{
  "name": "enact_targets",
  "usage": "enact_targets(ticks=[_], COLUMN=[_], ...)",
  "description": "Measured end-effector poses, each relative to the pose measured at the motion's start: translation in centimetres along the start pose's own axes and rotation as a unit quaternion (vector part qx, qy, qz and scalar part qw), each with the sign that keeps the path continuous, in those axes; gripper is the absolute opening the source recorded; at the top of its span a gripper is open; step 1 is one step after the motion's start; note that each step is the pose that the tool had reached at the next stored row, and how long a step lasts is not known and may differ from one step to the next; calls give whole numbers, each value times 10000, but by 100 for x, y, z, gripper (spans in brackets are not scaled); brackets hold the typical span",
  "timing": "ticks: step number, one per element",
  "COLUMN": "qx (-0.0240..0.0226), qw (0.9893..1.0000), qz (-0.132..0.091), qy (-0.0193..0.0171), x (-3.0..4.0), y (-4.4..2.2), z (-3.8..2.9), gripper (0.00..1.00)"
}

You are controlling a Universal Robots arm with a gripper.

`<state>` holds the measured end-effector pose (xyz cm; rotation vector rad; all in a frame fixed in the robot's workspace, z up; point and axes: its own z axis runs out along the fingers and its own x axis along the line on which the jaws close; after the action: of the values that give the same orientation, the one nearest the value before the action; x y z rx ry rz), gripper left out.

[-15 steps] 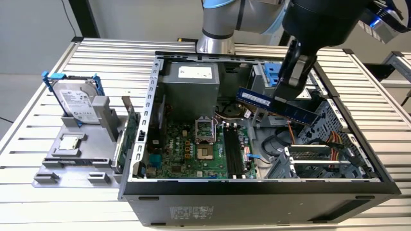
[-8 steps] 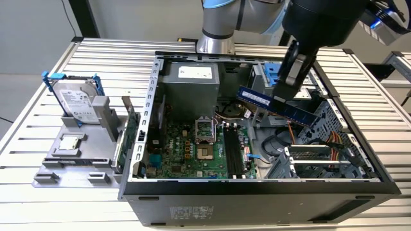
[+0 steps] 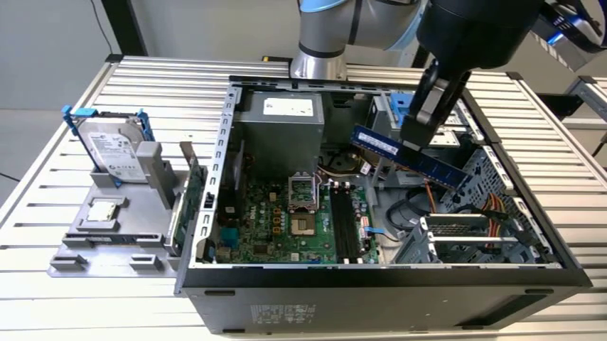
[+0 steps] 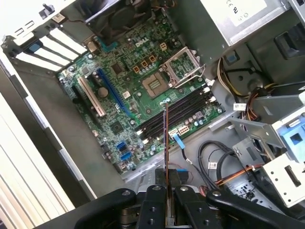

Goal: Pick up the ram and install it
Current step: 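Insert the ram into the slot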

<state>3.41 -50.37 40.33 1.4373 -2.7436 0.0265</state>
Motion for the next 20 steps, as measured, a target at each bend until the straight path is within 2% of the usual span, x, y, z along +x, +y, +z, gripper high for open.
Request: enact_targets(ticks=[5,14,20], qx=[-8,-10,-21], qw=[9999,9998,9990], qz=[166,205,440], qy=[-1,-1,-2], x=[0,0,0], y=[0,0,0], z=[0,0,0], gripper=[0,0,0])
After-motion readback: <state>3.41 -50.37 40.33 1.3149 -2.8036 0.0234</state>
